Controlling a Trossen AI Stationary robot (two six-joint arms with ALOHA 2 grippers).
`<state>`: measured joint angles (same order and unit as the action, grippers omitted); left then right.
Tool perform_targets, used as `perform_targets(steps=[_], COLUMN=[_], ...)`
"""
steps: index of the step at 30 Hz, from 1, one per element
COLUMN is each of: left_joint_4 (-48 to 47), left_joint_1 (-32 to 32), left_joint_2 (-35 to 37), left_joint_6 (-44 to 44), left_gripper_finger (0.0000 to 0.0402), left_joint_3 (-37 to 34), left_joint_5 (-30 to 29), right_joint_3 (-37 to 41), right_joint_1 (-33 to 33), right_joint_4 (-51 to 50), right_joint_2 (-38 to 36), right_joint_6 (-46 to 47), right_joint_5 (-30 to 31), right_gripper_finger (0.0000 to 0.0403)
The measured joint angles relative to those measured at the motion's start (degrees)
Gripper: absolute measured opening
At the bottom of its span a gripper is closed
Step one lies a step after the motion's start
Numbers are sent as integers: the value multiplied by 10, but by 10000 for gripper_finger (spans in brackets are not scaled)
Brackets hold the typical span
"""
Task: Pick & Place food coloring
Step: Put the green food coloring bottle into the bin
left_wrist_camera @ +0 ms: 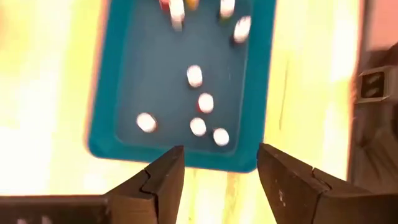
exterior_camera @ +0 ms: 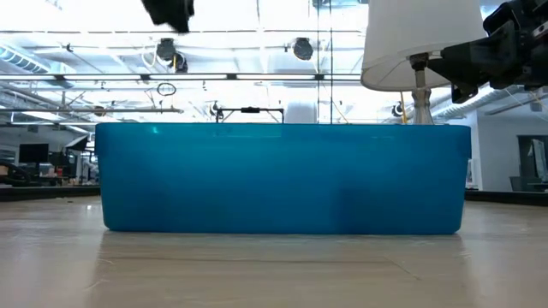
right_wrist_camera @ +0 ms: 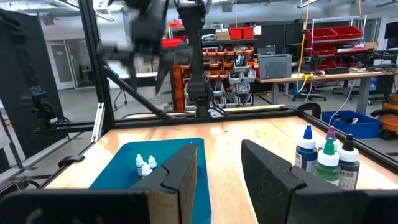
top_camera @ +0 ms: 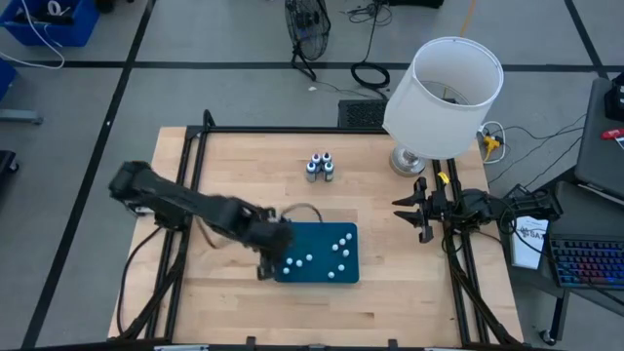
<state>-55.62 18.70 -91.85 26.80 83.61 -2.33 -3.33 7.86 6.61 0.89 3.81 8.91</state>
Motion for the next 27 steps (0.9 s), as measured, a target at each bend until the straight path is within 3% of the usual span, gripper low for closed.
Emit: perform_targets(steps=[10,19,23,27], left_joint_4=[1,-12,22,129], left_joint_1=[-14,-7,-30,-71], left_joint_2=[181,263,327,443], left_joint_6=[-81,-231,-255,-278], left_gripper_finger=[196,209,204,197], left_joint_3=[0,-7,-67,-192], left_joint_5=[-19,-139,-142,-125], right_joint_3=[0,0,0,0], right_joint_1=[0,0,0,0], right_joint_4=[0,0,0,0], right_joint_2=[0,0,0,0], right_joint_6=[0,0,0,0], right_joint_5=[0,0,0,0], right_gripper_finger=[114,114,114,114])
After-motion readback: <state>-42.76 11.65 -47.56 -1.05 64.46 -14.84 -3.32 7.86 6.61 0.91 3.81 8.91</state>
